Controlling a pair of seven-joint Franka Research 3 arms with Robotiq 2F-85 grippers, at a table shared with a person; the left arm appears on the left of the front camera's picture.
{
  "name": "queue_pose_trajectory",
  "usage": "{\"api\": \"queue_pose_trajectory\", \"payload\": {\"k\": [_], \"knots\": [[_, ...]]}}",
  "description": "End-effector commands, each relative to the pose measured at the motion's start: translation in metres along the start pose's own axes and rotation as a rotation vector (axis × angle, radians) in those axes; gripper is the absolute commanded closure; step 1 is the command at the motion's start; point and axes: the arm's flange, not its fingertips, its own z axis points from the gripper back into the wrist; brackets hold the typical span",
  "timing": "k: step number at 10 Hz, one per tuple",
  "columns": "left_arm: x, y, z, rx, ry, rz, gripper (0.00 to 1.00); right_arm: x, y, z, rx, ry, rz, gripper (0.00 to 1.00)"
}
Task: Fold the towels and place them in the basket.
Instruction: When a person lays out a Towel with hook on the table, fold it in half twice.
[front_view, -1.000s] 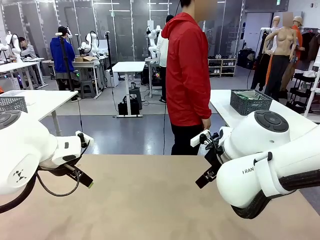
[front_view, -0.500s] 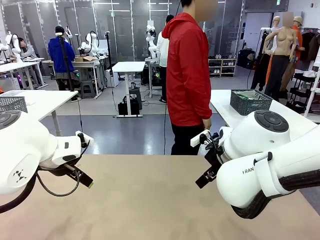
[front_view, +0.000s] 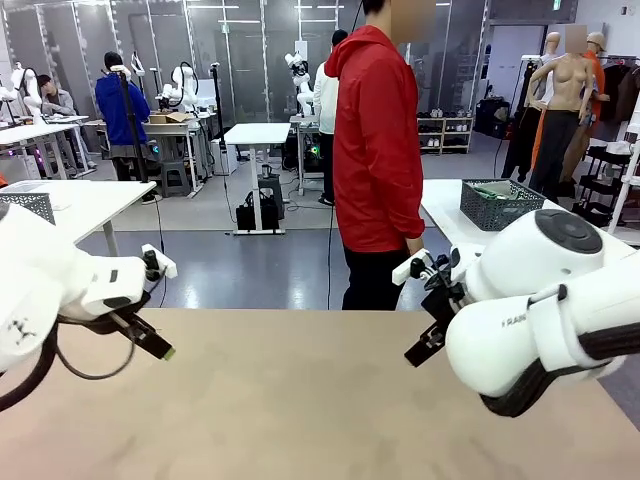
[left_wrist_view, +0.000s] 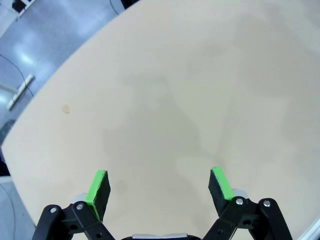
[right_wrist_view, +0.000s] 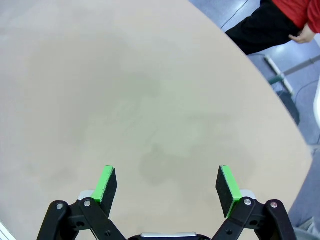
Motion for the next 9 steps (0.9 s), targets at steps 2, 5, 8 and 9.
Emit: {"api": "queue_pose_trajectory", "payload": {"k": [2, 5, 8, 9], "knots": [[-0.005, 0.057, 0.040, -0.056, 0.023, -0.192, 0.00, -0.046, -0.054, 0.045, 0.033, -0.052, 0.208, 0.00], [-0.018, 0.100, 0.071, -0.146, 0.069, -0.419, 0.00, -0.080, -0.091, 0.090, 0.004, -0.080, 0.342, 0.00], [-0.024, 0.125, 0.069, -0.193, 0.066, -0.574, 0.00, -0.098, -0.102, 0.117, 0.065, -0.044, 0.488, 0.00], [-0.025, 0.128, 0.067, -0.208, 0.069, -0.616, 0.00, -0.101, -0.102, 0.118, 0.083, -0.034, 0.571, 0.00]]}}
